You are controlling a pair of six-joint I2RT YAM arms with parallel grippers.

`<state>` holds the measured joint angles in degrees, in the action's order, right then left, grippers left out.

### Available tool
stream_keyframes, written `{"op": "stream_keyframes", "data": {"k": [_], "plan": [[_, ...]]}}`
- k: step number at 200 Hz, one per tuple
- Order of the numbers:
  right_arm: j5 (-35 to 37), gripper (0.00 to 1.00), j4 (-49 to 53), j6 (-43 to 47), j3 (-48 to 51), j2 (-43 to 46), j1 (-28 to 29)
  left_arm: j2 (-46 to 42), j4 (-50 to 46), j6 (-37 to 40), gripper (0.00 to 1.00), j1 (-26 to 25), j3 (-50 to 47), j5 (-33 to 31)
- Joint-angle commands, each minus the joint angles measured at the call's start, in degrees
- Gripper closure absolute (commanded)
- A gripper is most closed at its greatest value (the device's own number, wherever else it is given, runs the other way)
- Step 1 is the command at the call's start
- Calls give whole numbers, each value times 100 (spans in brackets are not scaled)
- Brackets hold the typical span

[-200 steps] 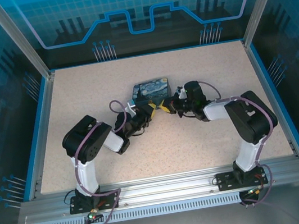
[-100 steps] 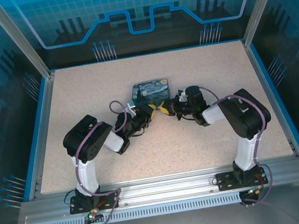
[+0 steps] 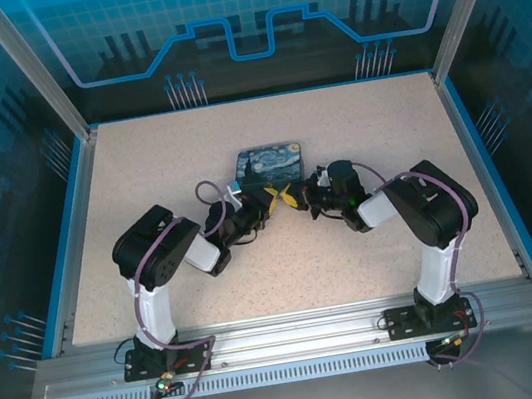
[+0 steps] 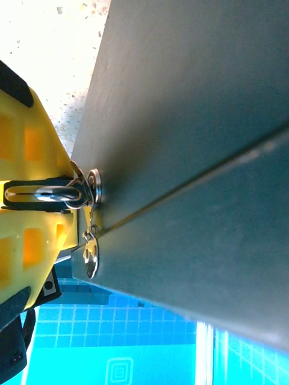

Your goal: Unlock a padlock with a key

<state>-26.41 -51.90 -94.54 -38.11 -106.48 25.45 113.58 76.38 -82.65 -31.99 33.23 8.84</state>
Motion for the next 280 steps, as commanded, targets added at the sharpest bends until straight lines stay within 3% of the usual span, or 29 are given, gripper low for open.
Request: {"op": "stream_keyframes", "data": {"k": [1, 22, 52, 118, 159, 203, 232, 264, 280], "plan": [[-284, 100, -170, 500, -228, 260, 213, -121, 378, -106, 100, -446, -51, 977], [-274, 94, -187, 614, -137, 358, 121, -66, 378, -111, 100, -431, -156, 824], [-319, 60, -44, 759, -135, 545, 34, 41, 378, -191, 100, -369, -270, 585], [-498, 15, 786, 1338, 146, 1186, -100, 53, 282, -323, 100, -262, -351, 462], [-575, 14, 1749, 1992, 279, 1828, -197, -89, -3, -243, 100, -227, -344, 492], [-211, 18, 3873, 3555, 5, 2675, -305, -298, -429, -135, 100, -188, -299, 590], [681, 31, 5461, 5011, -378, 3194, -187, -454, -817, -42, 100, -157, -226, 687], [1547, 48, 6409, 6254, -869, 3274, 239, -594, -1258, 37, 100, -146, -66, 790], [1875, 49, 6647, 6665, -1064, 3153, 471, -635, -1454, 66, 100, -148, 27, 838]]}}
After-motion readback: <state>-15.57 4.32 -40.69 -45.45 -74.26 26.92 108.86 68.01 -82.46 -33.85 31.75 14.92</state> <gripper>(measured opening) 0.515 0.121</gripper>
